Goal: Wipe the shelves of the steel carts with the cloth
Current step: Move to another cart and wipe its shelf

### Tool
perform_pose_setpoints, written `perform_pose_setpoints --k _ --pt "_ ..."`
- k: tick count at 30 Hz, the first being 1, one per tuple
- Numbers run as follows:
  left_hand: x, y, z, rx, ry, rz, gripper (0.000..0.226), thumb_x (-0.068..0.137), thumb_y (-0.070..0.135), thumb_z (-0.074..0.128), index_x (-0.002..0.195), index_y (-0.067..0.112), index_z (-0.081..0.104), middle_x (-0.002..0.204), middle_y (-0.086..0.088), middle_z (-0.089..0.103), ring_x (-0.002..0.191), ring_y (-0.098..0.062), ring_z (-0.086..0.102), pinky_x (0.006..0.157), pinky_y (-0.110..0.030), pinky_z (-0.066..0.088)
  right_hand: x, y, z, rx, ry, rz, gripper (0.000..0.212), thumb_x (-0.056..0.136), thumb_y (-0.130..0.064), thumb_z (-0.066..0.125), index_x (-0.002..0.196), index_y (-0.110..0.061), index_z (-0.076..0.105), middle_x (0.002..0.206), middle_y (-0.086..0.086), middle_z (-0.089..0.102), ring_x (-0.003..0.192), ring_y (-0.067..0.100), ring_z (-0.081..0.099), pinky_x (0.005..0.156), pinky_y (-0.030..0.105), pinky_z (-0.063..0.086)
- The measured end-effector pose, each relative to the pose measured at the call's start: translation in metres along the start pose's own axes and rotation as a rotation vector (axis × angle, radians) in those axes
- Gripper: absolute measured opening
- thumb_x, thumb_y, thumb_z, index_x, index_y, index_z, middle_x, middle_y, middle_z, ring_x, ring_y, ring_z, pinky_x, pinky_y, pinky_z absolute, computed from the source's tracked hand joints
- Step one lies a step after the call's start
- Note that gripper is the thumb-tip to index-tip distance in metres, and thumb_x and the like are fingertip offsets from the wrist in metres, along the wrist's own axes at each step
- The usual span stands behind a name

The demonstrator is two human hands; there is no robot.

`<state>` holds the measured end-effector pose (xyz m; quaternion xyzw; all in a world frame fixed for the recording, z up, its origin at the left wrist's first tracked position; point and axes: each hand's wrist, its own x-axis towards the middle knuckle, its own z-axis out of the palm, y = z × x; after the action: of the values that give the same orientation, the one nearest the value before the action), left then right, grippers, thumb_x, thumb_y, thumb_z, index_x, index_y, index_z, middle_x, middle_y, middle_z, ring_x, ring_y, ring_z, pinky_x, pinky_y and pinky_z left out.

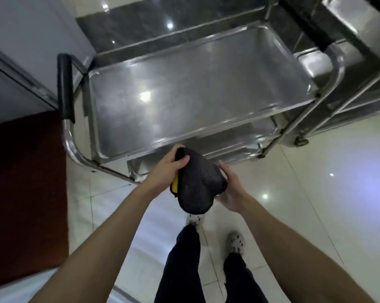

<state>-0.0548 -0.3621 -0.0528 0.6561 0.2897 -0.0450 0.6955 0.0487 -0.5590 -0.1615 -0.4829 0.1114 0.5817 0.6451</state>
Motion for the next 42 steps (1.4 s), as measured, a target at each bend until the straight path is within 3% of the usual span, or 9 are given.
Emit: perform_pose_setpoints --k 7,11,13,17,21,24,32,39,42 --pt "-0.031 -0.118 -0.017 -0.001 0.467 -0.252 0.017 0.110 0.033 0.062 0.126 0.037 0.057 0.131 0.002 0.070 0.122 -0.025 0.070 0.092 -0.045 0.060 0.028 0.041 -0.010 -0.524 0.183 -0.112 0.022 0.102 -0.018 0.071 0.124 -0.017 0.071 0.125 0.013 0.077 0.104 0.024 0.078 0.081 0.032 0.062" --pt "-0.033 -0.177 -0.030 -0.046 0.399 -0.327 0.081 0.089 0.012 0.088 0.142 0.042 0.034 0.130 -0.005 0.070 0.111 -0.030 0.075 0.082 -0.055 0.066 0.046 0.067 -0.006 -0.966 0.272 -0.209 0.024 0.107 -0.028 0.065 0.129 -0.019 0.062 0.118 0.008 0.075 0.107 0.029 0.073 0.095 0.051 0.060" --pt "-0.022 -0.207 -0.041 -0.040 0.375 -0.361 0.077 0.083 0.005 0.092 0.129 0.043 0.043 0.117 -0.008 0.073 0.099 -0.034 0.078 0.071 -0.063 0.065 0.063 0.083 -0.008 -1.035 0.336 -0.241 0.027 0.109 -0.033 0.060 0.133 -0.021 0.060 0.115 0.004 0.073 0.106 0.030 0.071 0.094 0.051 0.059" --pt "0.019 -0.276 -0.060 0.164 0.399 -0.287 0.035 0.083 0.008 0.089 0.098 0.030 0.067 0.115 -0.002 0.070 0.110 -0.034 0.069 0.083 -0.052 0.063 0.120 0.118 -0.018 -1.112 0.404 -0.247 0.049 0.106 -0.042 0.063 0.148 -0.022 0.049 0.112 0.002 0.067 0.110 0.031 0.069 0.092 0.046 0.059" --pt "0.070 -0.367 -0.076 0.402 0.394 -0.232 0.038 0.088 0.020 0.083 0.118 0.036 0.065 0.118 0.008 0.068 0.109 -0.022 0.066 0.093 -0.045 0.058 0.199 0.166 -0.044 -1.119 0.269 -0.209 0.096 0.091 -0.031 0.078 0.162 -0.040 0.016 0.120 0.001 0.067 0.106 0.026 0.066 0.094 0.041 0.059" --pt "0.113 -0.440 -0.086 0.435 0.348 -0.256 0.060 0.081 0.025 0.087 0.130 0.039 0.056 0.122 0.010 0.065 0.109 -0.022 0.064 0.090 -0.039 0.056 0.267 0.207 -0.076 -1.215 0.150 -0.320 0.079 0.093 -0.015 0.072 0.153 -0.039 0.027 0.106 -0.004 0.068 0.093 0.024 0.068 0.074 0.025 0.053" --pt "0.240 -0.552 -0.127 0.526 0.414 -0.043 0.074 0.079 0.009 0.078 0.145 0.032 0.054 0.132 0.006 0.065 0.117 -0.020 0.065 0.081 -0.024 0.052 0.434 0.248 -0.122 -1.415 0.190 -0.542 0.034 0.100 -0.013 0.058 0.111 -0.044 0.049 0.103 -0.001 0.066 0.087 0.024 0.063 0.069 0.035 0.047" --pt "0.325 -0.591 -0.182 0.806 0.415 0.119 0.083 0.094 0.021 0.078 0.165 0.020 0.036 0.157 -0.011 0.050 0.133 -0.029 0.058 0.108 -0.033 0.049 0.563 0.240 -0.146 -1.981 0.302 -0.590 0.046 0.110 -0.052 0.045 0.146 -0.024 0.053 0.143 0.021 0.045 0.127 0.043 0.051 0.105 0.048 0.048" --pt "0.299 -0.615 -0.199 0.942 0.376 0.144 0.057 0.095 0.032 0.079 0.146 0.022 0.056 0.136 -0.007 0.064 0.112 -0.028 0.070 0.095 -0.035 0.056 0.567 0.258 -0.152 -2.115 0.443 -0.792 0.052 0.109 -0.056 0.041 0.140 -0.018 0.059 0.156 0.023 0.040 0.145 0.043 0.038 0.116 0.060 0.037"
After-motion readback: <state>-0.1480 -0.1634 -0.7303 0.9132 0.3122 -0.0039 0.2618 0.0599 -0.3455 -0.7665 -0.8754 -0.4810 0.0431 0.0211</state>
